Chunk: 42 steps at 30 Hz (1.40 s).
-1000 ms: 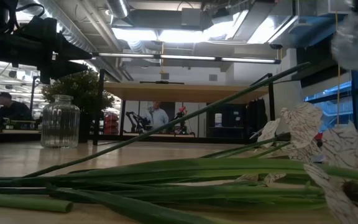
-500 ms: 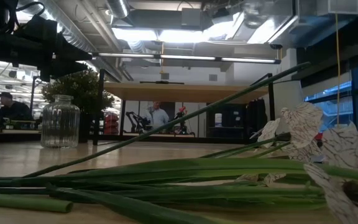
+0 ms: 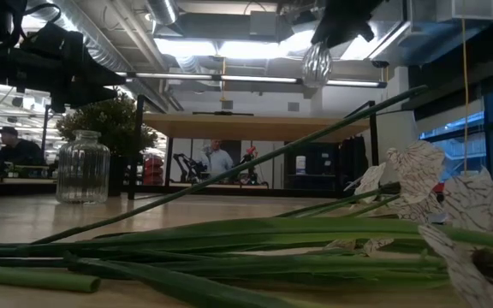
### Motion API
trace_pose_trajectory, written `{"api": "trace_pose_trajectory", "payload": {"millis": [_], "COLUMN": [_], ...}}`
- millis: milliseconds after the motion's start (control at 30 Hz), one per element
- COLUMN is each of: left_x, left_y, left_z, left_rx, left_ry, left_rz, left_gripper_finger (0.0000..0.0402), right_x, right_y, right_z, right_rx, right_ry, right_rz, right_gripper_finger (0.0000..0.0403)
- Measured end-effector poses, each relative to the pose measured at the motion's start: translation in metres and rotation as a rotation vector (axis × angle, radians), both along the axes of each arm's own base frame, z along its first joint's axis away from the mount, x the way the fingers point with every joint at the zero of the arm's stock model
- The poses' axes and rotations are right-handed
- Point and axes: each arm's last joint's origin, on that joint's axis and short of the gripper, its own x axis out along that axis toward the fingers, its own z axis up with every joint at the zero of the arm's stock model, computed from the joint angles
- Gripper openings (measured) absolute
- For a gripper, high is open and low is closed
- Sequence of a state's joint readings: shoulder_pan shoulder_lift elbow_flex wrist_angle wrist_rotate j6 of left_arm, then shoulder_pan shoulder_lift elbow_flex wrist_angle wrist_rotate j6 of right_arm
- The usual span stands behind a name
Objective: Pick and place flowers into a vace then onto a shelf
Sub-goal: Put the bottom transparent flower vase on the shelf
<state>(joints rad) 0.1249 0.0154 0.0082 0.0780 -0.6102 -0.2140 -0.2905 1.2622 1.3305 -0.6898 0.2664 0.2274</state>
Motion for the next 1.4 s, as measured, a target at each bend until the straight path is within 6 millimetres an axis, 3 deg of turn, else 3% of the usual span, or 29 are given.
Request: {"api": "trace_pose_trajectory", "payload": {"millis": [167, 500, 1067, 1400], "left_x": [0.000, 0.000, 0.000, 0.000], "left_y": [0.000, 0.000, 0.000, 0.000], "left_z": [0.000, 0.000, 0.000, 0.000], "left_rx": [0.000, 0.000, 0.000, 0.000], "left_ry": [0.001, 0.004, 0.005, 0.006], "left_rz": [0.000, 0.000, 0.000, 0.000], "left_gripper_finger": [0.0235, 0.0235, 0.0235, 0.0235], "right_x": [0.015, 0.036, 0.040, 0.040], "right_y": [-0.020, -0.034, -0.045, -0.045], "right_z": [-0.002, -0.033, -0.038, -0.059], "right_rx": [0.023, 0.025, 0.074, 0.089], "right_ry": [0.071, 0.235, 0.167, 0.145], "right_rz": [-0.013, -0.088, -0.213, -0.244], "right_gripper_finger": [0.0129, 0.0129, 0.0131, 0.0131]}}
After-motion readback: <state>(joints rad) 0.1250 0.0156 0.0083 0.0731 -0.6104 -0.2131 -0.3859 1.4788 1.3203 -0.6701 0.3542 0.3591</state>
